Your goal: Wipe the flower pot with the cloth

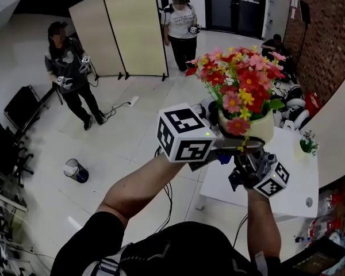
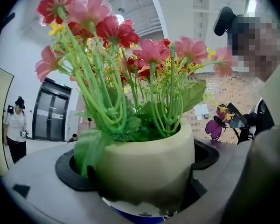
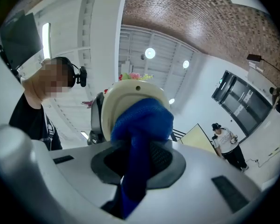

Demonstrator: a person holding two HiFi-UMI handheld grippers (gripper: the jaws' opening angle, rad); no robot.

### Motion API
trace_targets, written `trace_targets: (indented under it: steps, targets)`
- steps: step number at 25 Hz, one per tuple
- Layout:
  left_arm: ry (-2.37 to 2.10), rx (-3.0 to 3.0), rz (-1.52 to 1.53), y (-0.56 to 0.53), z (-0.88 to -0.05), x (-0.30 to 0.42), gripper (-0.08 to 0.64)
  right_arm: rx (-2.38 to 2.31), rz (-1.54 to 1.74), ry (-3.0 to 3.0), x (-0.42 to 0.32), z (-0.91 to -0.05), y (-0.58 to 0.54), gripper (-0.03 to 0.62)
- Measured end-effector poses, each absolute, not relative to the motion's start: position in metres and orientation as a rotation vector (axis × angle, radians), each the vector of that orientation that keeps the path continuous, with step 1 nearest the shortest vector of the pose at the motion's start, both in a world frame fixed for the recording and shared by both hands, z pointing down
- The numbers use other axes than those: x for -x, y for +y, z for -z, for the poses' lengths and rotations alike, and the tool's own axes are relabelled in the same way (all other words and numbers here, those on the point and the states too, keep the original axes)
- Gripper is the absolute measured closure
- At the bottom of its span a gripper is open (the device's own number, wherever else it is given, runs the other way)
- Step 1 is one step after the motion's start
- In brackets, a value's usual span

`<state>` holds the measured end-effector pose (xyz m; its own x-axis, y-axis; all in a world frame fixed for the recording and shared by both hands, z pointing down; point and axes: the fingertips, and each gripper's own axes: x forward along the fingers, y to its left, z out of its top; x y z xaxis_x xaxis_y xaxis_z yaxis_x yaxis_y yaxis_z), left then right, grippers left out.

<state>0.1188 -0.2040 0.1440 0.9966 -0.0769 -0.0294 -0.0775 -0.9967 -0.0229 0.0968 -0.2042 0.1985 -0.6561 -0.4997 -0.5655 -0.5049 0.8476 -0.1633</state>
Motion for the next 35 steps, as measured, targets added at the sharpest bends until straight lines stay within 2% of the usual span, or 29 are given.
trace_targets:
  steps: [15, 24, 35]
  targets:
    - [0.224, 3.09, -0.066, -0.225, -0.149, -0.111, -0.02, 0.553, -0.056, 2.426, -0.081, -0.204, -0.139, 0.528]
    - [0.097, 3.058, -0.078, -0.195, -0.135, -0.11, -0.02, 0.763, 0.053, 2.418, -0.098, -0.216, -0.2, 0.528]
    - [0.138, 3.042, -0.067, -0.209, -0.141, -0.109, -0.02, 0.581, 0.037, 2.453, -0.073, -0.199, -0.188, 0.528]
